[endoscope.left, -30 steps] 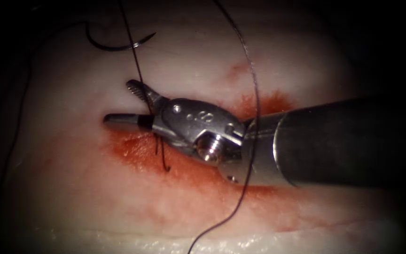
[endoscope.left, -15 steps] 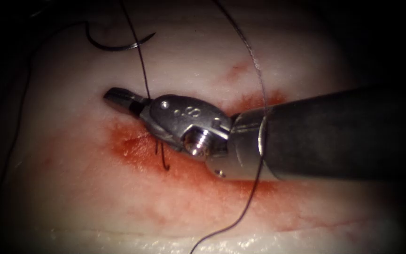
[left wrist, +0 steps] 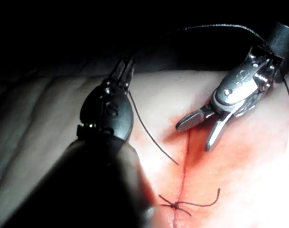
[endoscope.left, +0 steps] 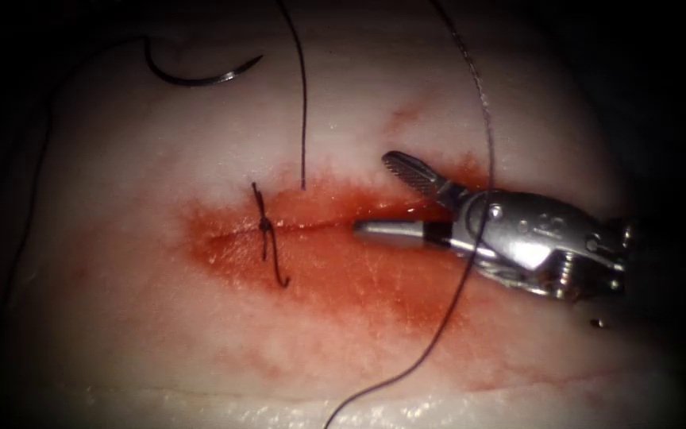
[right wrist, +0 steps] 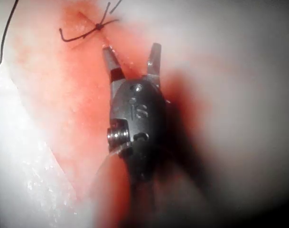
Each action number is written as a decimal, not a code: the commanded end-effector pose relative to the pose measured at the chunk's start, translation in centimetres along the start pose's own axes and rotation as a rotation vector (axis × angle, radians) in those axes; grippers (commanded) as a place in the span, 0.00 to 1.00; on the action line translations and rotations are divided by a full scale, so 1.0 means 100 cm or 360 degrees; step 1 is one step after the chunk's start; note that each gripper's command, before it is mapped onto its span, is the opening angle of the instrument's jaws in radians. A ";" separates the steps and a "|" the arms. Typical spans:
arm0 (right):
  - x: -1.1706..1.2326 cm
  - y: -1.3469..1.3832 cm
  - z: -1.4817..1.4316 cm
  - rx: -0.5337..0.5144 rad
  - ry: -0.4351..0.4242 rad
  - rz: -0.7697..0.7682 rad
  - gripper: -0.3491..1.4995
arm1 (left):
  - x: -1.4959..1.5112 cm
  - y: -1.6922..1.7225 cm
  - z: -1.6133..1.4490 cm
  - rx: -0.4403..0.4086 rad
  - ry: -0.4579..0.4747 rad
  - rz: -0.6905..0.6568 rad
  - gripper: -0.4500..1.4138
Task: Wound Closure
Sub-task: Set down remaining suture from left jaws
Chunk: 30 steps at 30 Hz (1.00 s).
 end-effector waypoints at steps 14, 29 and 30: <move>0.0008 0.0106 -0.0140 -0.0295 0.0087 -0.0021 0.82 | -0.0067 -0.0022 0.0141 -0.0017 -0.0136 0.0311 0.00; 0.0063 0.0115 -0.0187 -0.0377 0.0143 -0.0123 0.98 | -0.0205 -0.0052 0.0239 0.0009 -0.0539 0.0080 0.61; 0.0066 0.0115 -0.0186 -0.0370 0.0138 -0.0141 0.98 | -0.0208 -0.0054 0.0236 0.0021 -0.0535 -0.0023 0.70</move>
